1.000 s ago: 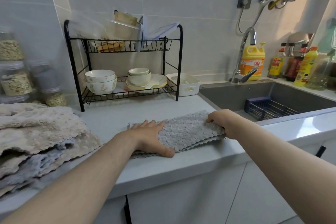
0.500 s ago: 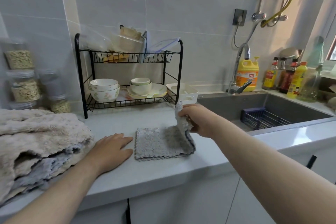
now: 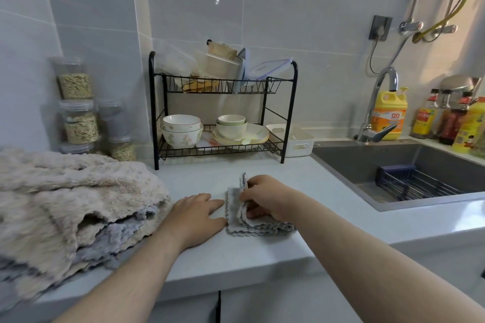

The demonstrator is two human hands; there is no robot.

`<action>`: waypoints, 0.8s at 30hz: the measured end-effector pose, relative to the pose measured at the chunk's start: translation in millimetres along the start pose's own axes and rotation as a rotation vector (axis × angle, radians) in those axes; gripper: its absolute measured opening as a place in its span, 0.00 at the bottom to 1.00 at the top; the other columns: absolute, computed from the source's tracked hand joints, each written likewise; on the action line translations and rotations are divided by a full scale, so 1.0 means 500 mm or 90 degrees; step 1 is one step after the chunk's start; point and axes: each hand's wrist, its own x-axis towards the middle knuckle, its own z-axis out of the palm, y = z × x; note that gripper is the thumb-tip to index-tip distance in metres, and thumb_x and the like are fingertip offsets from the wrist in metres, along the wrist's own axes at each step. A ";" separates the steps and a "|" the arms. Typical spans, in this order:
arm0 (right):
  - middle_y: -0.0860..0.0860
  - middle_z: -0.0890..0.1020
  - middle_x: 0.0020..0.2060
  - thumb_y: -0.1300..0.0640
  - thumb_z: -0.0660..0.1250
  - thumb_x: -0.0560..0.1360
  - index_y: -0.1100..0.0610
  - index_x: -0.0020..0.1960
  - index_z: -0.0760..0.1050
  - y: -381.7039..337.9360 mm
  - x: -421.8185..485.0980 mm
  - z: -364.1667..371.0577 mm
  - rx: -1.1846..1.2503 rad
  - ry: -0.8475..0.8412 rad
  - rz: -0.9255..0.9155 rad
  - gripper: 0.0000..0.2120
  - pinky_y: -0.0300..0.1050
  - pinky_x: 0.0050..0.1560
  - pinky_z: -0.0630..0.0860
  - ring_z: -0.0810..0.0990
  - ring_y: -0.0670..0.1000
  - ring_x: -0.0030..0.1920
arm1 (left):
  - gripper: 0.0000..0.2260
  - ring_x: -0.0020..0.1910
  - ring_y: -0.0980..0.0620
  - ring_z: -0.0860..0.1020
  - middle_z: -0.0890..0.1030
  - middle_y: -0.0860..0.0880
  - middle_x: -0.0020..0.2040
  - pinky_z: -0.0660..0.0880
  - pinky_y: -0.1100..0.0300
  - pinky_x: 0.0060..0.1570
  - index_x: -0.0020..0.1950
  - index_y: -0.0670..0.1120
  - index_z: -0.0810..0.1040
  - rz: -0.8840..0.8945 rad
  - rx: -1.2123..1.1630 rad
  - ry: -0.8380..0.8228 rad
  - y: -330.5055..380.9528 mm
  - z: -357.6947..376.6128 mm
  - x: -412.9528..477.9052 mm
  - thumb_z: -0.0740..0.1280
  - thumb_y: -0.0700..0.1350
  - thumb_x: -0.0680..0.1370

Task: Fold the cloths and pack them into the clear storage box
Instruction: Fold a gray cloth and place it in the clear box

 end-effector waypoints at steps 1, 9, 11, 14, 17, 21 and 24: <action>0.56 0.74 0.31 0.65 0.66 0.74 0.60 0.42 0.71 0.000 -0.001 0.005 -0.031 -0.010 -0.001 0.04 0.43 0.30 0.76 0.75 0.52 0.25 | 0.26 0.73 0.49 0.63 0.66 0.52 0.74 0.60 0.53 0.69 0.73 0.60 0.65 0.003 -0.007 0.005 -0.002 0.001 0.002 0.57 0.62 0.75; 0.55 0.81 0.37 0.64 0.60 0.76 0.58 0.53 0.79 0.001 -0.050 -0.084 -0.003 0.204 -0.127 0.11 0.39 0.24 0.65 0.71 0.49 0.26 | 0.17 0.63 0.48 0.73 0.75 0.57 0.62 0.70 0.51 0.62 0.61 0.52 0.74 -0.035 -0.182 0.091 -0.019 0.010 0.001 0.52 0.56 0.81; 0.51 0.82 0.37 0.60 0.62 0.77 0.57 0.52 0.80 0.050 -0.063 -0.105 -0.119 0.329 -0.144 0.09 0.42 0.32 0.73 0.76 0.49 0.31 | 0.21 0.75 0.53 0.59 0.60 0.58 0.76 0.59 0.54 0.73 0.76 0.57 0.59 0.003 -0.213 0.084 -0.016 0.011 -0.004 0.51 0.57 0.82; 0.47 0.82 0.33 0.53 0.65 0.76 0.53 0.47 0.80 0.116 -0.070 -0.103 -0.202 0.330 -0.141 0.06 0.43 0.41 0.75 0.78 0.46 0.33 | 0.23 0.76 0.63 0.43 0.45 0.64 0.77 0.45 0.58 0.74 0.77 0.62 0.47 0.092 -0.247 0.078 0.003 0.001 -0.007 0.50 0.56 0.83; 0.44 0.80 0.32 0.49 0.65 0.76 0.53 0.44 0.79 0.115 -0.061 -0.100 -0.263 0.318 -0.152 0.09 0.41 0.40 0.70 0.76 0.43 0.35 | 0.24 0.75 0.65 0.39 0.42 0.66 0.75 0.41 0.61 0.72 0.78 0.60 0.45 0.155 -0.220 0.081 0.043 -0.014 0.015 0.50 0.57 0.83; 0.52 0.81 0.33 0.43 0.63 0.74 0.58 0.39 0.78 0.125 -0.048 -0.101 -0.321 0.317 -0.156 0.19 0.46 0.39 0.72 0.77 0.52 0.38 | 0.31 0.76 0.59 0.37 0.39 0.61 0.75 0.42 0.52 0.76 0.78 0.56 0.41 0.181 0.011 -0.058 0.059 0.007 0.044 0.45 0.65 0.79; 0.56 0.76 0.33 0.38 0.61 0.73 0.59 0.30 0.70 0.126 -0.042 -0.106 -0.348 0.294 -0.156 0.26 0.49 0.39 0.70 0.75 0.54 0.40 | 0.35 0.76 0.57 0.35 0.37 0.59 0.77 0.40 0.50 0.76 0.78 0.56 0.37 0.132 0.076 -0.139 0.048 0.023 0.046 0.39 0.69 0.74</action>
